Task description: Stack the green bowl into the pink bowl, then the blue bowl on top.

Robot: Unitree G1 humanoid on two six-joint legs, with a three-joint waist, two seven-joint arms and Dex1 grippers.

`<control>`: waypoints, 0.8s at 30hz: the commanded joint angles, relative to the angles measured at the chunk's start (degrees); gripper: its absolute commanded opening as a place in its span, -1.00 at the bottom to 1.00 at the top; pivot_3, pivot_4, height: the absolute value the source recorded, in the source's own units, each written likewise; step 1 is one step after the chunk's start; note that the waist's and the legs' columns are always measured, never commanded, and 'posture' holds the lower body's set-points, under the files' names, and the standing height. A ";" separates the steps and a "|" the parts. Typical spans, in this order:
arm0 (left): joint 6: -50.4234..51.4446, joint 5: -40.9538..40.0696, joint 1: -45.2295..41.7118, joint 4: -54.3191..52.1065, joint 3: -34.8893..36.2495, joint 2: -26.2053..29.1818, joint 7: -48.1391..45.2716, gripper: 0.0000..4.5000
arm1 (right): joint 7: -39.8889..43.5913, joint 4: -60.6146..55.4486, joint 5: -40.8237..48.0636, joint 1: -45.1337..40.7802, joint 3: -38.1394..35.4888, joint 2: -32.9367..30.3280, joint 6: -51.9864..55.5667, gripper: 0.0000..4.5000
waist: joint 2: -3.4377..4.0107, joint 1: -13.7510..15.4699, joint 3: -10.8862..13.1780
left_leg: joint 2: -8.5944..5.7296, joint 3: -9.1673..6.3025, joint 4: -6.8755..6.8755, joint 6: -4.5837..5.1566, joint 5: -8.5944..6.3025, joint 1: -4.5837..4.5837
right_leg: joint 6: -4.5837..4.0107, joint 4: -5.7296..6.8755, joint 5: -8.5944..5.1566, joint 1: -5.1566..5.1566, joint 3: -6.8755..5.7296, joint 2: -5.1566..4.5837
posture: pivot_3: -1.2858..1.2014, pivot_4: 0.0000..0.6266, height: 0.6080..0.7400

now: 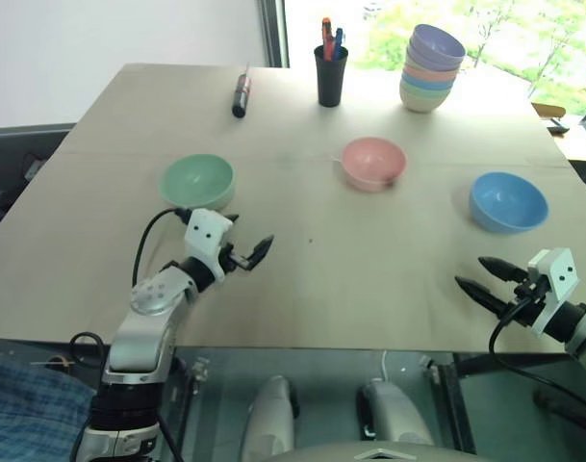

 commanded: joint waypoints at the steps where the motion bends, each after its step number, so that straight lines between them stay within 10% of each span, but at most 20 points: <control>1: -1.00 -0.94 -1.17 -2.93 0.53 0.42 -0.81 1.00 | -0.46 -0.75 0.16 -0.83 -1.21 -0.36 -1.87 0.44 | 0.00 0.00 0.00 | 0.00 0.00 0.00 0.00 0.00 0.00 | 0.00 0.00 0.00 0.00 0.00 0.00 | 0.03 -0.52 1.00; 24: -3.56 -3.59 -0.87 -2.52 0.08 0.57 -5.75 1.00 | -0.24 1.07 -1.74 -2.24 0.80 -0.81 -4.78 0.44 | 0.00 0.00 -0.01 | 0.00 0.00 0.01 0.00 0.00 0.00 | 0.00 0.01 0.00 0.01 0.00 0.01 | 0.03 -0.52 1.00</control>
